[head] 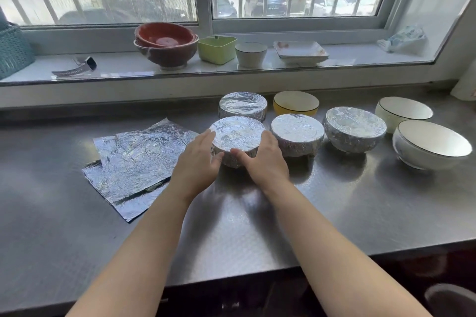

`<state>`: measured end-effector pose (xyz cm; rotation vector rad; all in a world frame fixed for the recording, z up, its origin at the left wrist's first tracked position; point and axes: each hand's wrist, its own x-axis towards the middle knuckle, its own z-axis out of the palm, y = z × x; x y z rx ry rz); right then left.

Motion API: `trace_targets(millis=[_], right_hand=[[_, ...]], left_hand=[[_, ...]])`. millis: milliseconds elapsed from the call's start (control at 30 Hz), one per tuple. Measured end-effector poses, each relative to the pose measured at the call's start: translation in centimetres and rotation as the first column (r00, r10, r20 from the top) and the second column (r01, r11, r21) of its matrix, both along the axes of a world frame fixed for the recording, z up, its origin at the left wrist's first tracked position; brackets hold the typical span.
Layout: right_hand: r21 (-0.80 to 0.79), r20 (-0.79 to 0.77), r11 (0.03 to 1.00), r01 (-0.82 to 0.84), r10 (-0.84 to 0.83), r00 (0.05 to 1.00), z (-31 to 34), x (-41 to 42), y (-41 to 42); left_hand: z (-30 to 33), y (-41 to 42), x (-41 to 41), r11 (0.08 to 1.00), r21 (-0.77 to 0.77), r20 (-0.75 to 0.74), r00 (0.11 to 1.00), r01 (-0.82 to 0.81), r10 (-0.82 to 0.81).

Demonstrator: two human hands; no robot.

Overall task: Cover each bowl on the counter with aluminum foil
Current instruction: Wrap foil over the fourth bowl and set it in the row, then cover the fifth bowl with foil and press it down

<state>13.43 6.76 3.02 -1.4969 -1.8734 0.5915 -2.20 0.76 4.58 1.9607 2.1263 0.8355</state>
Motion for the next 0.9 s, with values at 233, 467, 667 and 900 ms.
trace_targets(millis=[233, 467, 667, 900], right_hand=[[-0.007, 0.006, 1.0, -0.017, 0.017, 1.0, 0.3, -0.1, 0.6], [0.029, -0.144, 0.999, -0.036, 0.04, 0.989, 0.2, 2.5, -1.1], [-0.068, -0.495, 0.988, 0.141, -0.156, 0.855, 0.3, 9.1, -2.3], [-0.441, -0.802, 0.832, 0.337, -0.534, 0.267, 0.0, 20.1, 2.6]], left_hand=[[0.1, 0.3, 0.4, 0.999, -0.026, -0.012, 1.0, -0.02, 0.02], [-0.6, -0.1, 2.0, 0.996, 0.092, -0.098, 0.995, -0.012, 0.021], [-0.5, -0.4, 7.0, 0.95, 0.287, -0.07, 0.992, 0.123, -0.107], [-0.6, -0.1, 12.9, 0.918, 0.264, -0.109, 0.955, 0.295, -0.275]])
